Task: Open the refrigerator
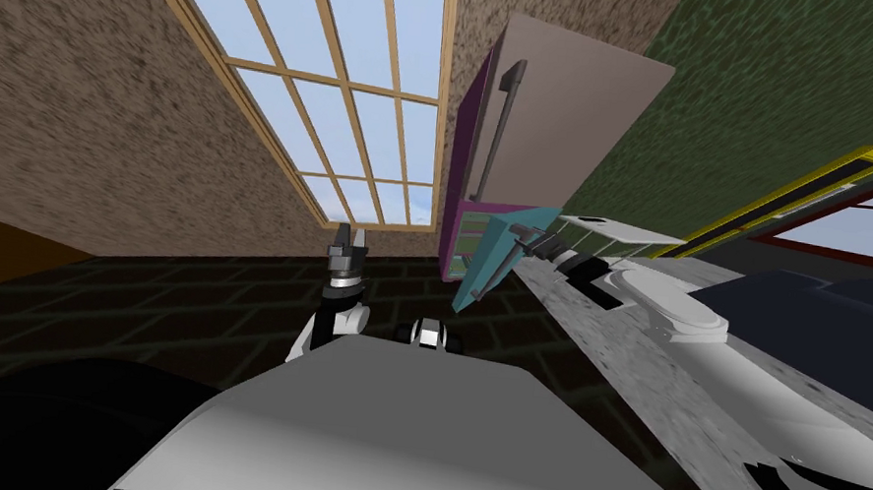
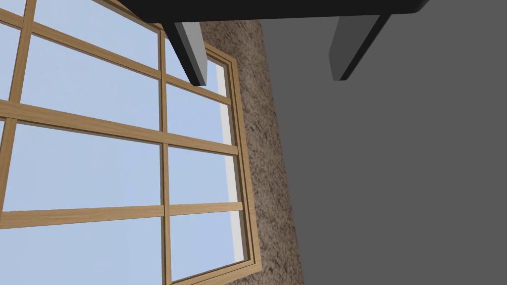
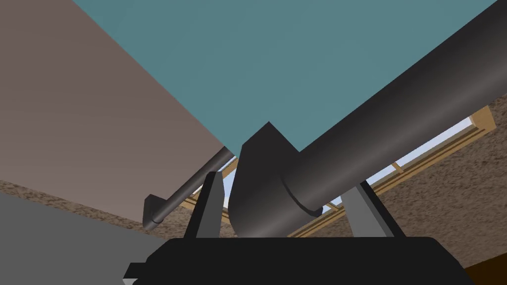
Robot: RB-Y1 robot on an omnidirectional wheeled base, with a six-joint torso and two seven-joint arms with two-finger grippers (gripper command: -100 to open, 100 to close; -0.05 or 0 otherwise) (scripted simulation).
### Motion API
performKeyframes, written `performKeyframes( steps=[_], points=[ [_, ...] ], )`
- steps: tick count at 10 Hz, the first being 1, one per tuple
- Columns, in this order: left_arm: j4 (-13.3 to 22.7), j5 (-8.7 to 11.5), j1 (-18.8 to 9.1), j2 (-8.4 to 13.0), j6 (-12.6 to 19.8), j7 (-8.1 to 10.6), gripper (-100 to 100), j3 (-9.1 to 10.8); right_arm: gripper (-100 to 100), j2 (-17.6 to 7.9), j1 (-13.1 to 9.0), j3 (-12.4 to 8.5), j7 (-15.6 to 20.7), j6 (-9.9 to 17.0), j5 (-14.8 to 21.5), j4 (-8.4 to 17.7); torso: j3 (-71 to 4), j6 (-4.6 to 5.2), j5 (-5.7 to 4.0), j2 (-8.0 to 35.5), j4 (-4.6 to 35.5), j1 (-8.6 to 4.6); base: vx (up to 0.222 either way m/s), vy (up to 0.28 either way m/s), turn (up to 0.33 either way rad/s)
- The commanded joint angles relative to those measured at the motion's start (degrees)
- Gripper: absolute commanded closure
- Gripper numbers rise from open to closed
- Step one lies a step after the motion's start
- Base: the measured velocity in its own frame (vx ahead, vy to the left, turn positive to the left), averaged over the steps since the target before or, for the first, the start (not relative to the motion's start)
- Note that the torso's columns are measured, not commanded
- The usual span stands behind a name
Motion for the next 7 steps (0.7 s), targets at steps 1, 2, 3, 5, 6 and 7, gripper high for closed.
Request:
performKeyframes(
  steps=[1, 2, 3, 5, 6, 7],
  points=[
    [0.00, 0.00, 0.00, 0.00, 0.00, 0.00, 0, 0.00, 100, 0.37, 0.40, 0.31, 0.21, -1.07, -0.09, -2.73, 0.03, 0.17, -0.10, 0.00, 0.02, -0.23, -0.049, -0.277, 0.030],
    [0.00, 0.00, 0.01, 0.00, 0.00, 0.00, 0, 0.00, 100, 0.61, 0.47, 0.55, 0.33, -1.94, -0.21, -4.06, -0.09, 0.20, -0.11, -0.17, 0.01, -0.30, -0.066, -0.289, 0.016],
    [0.00, 0.00, 0.00, 0.00, 0.00, 0.00, 0, 0.01, 100, 0.61, 0.47, 0.55, 0.33, -1.94, -0.21, -4.06, -0.12, 0.12, -0.08, -0.19, -0.02, -0.23, -0.081, -0.239, 0.023],
    [0.00, 0.00, 0.01, 0.00, 0.00, 0.00, 0, 0.00, 100, 1.11, 0.60, 1.02, 0.55, -3.68, -0.46, -6.72, -0.22, 0.12, -0.06, -0.35, -0.05, -0.20, -0.074, -0.308, 0.026],
    [0.00, 0.00, 0.00, 0.01, 0.00, 0.00, 0, 0.01, 100, 1.11, 0.60, 1.02, 0.55, -3.68, -0.46, -6.72, -0.18, 0.11, -0.13, -0.26, -0.05, -0.37, -0.075, -0.260, 0.027],
    [0.01, 0.00, 0.00, 0.00, 0.00, 0.00, 0, 0.00, 100, 1.35, 0.66, 1.26, 0.66, -4.55, -0.58, -8.05, -0.25, 0.13, -0.09, -0.40, -0.06, -0.13, -0.041, -0.252, 0.006]
  ],
)
